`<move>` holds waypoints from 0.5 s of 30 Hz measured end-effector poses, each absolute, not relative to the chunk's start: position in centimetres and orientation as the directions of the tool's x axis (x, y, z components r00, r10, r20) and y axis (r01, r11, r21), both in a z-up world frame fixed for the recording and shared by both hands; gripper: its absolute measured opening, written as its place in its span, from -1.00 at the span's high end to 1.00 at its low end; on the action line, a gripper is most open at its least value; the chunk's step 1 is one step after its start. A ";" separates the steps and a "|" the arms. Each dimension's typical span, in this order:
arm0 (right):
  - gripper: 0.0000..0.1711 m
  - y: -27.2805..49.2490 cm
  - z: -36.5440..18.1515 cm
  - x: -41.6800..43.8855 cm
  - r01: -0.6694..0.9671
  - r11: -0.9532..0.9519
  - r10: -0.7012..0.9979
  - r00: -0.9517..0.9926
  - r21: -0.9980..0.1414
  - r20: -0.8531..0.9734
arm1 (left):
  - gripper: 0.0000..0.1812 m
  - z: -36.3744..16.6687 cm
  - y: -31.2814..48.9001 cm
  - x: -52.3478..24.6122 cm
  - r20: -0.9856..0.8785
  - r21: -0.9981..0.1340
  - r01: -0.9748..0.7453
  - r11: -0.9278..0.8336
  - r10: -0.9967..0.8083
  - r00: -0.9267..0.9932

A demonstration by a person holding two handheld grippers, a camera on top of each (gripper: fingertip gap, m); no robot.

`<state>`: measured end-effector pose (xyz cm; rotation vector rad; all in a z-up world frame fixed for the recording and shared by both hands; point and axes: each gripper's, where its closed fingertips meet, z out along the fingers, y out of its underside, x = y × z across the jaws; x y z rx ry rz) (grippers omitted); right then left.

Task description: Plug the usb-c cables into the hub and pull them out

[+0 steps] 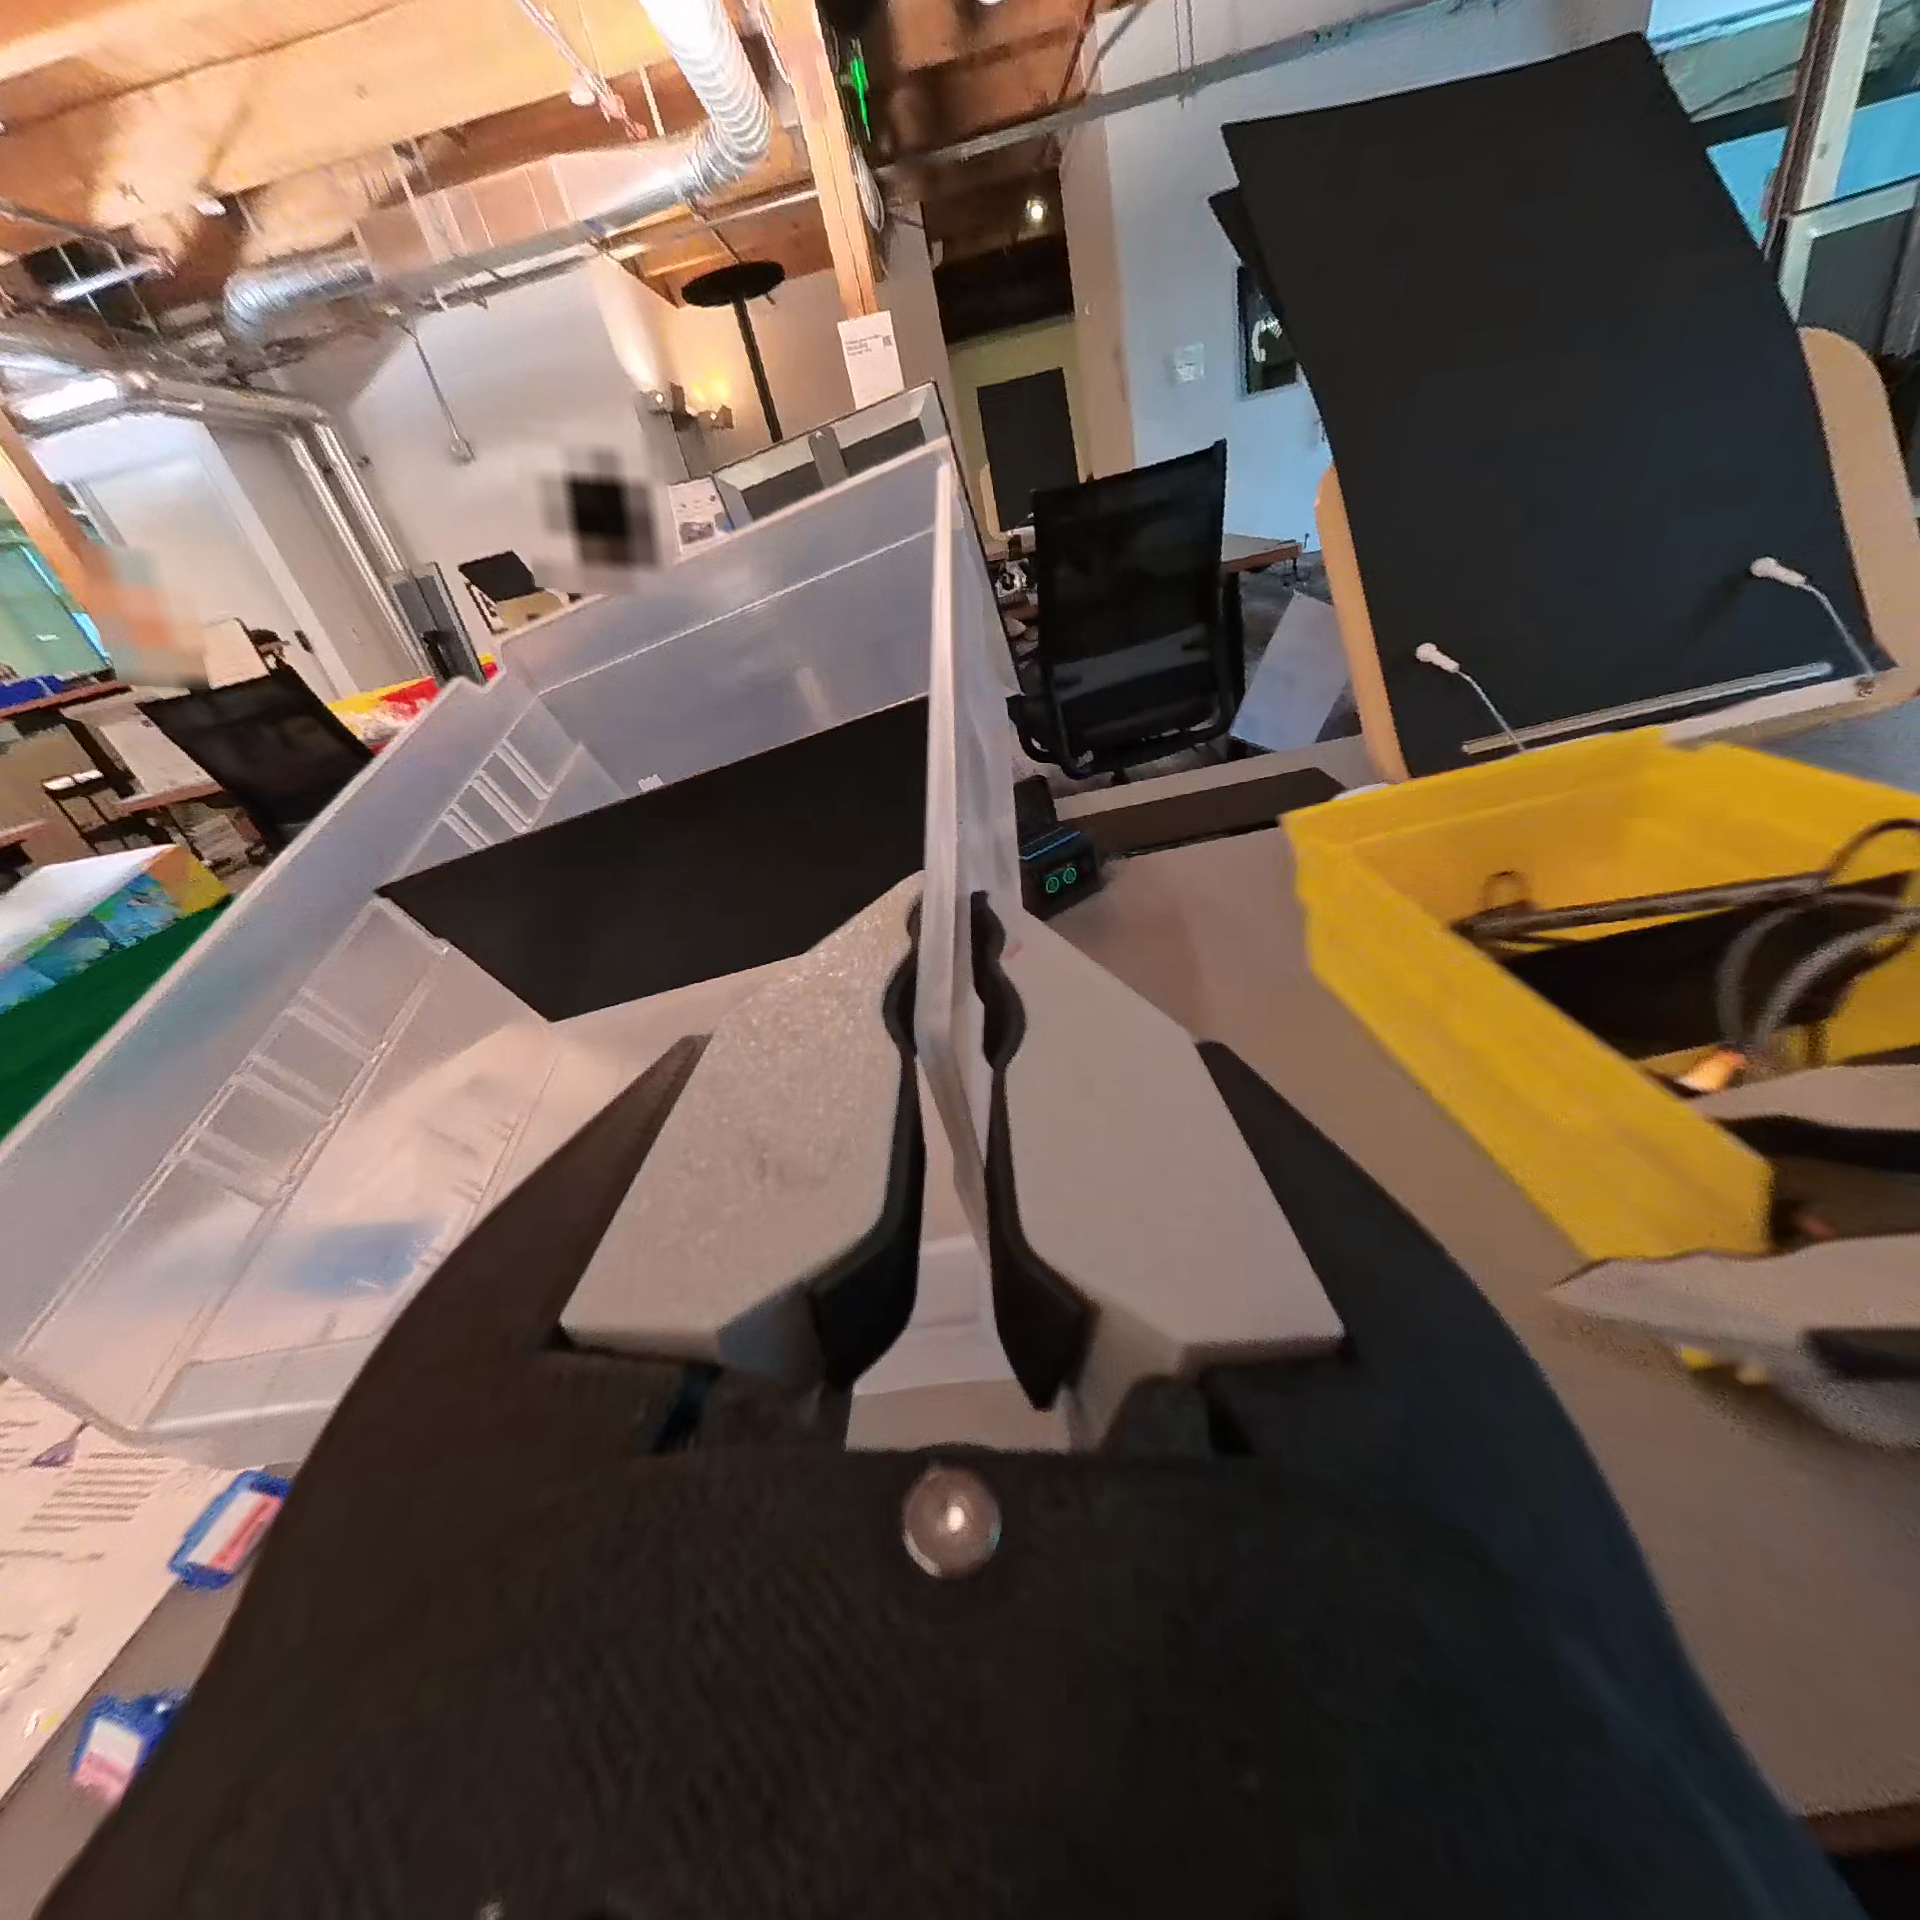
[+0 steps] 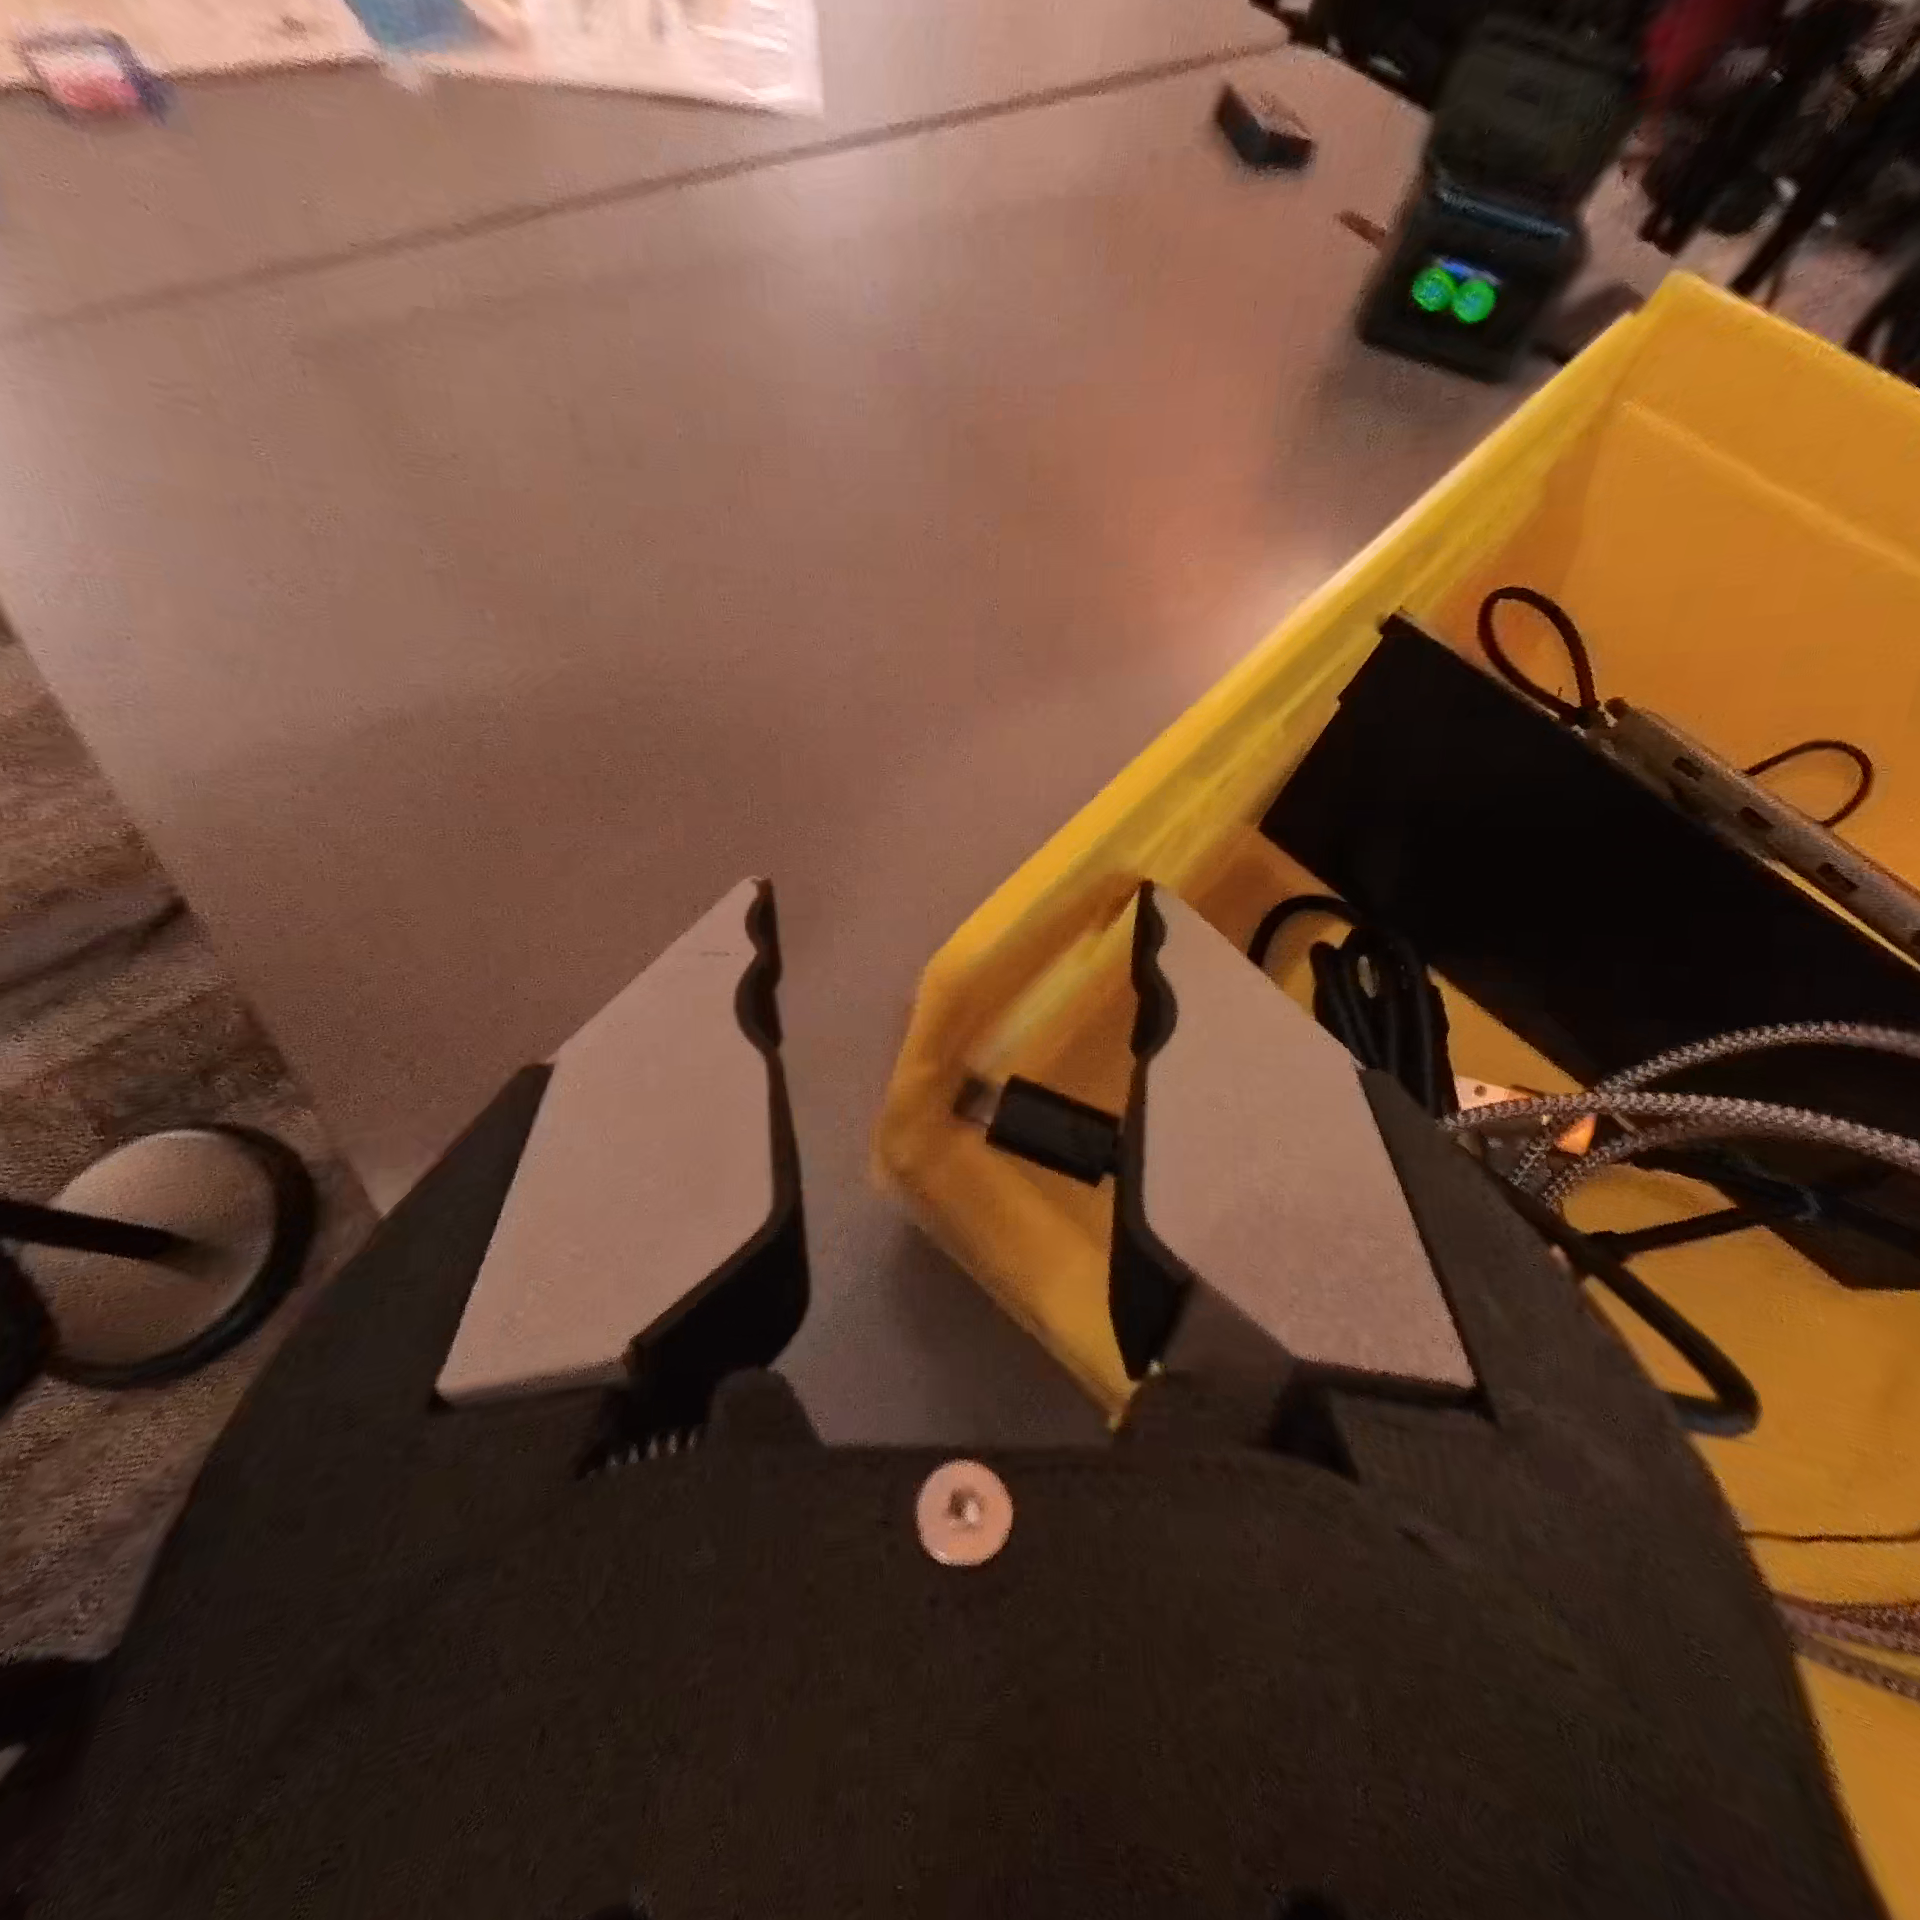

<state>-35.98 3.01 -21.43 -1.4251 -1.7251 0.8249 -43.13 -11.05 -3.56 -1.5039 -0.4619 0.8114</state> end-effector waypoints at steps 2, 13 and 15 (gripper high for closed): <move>0.18 -0.8 -20.6 -37.9 0.481 0.181 0.982 -0.141 -0.858 0.128 | 0.98 -3.5 -11.5 -43.1 -0.207 -0.977 -0.182 -0.113 0.717 0.665; 0.05 1.1 -16.5 -32.7 0.369 0.228 0.967 -0.194 -0.901 0.165 | 1.00 -1.0 -8.7 -36.9 -0.311 -0.942 -0.320 -0.100 0.618 0.722; 0.03 3.7 -15.4 -30.7 0.355 0.195 0.972 -0.195 -0.914 0.131 | 1.00 -0.1 -7.2 -34.5 -0.362 -0.917 -0.389 -0.088 0.592 0.720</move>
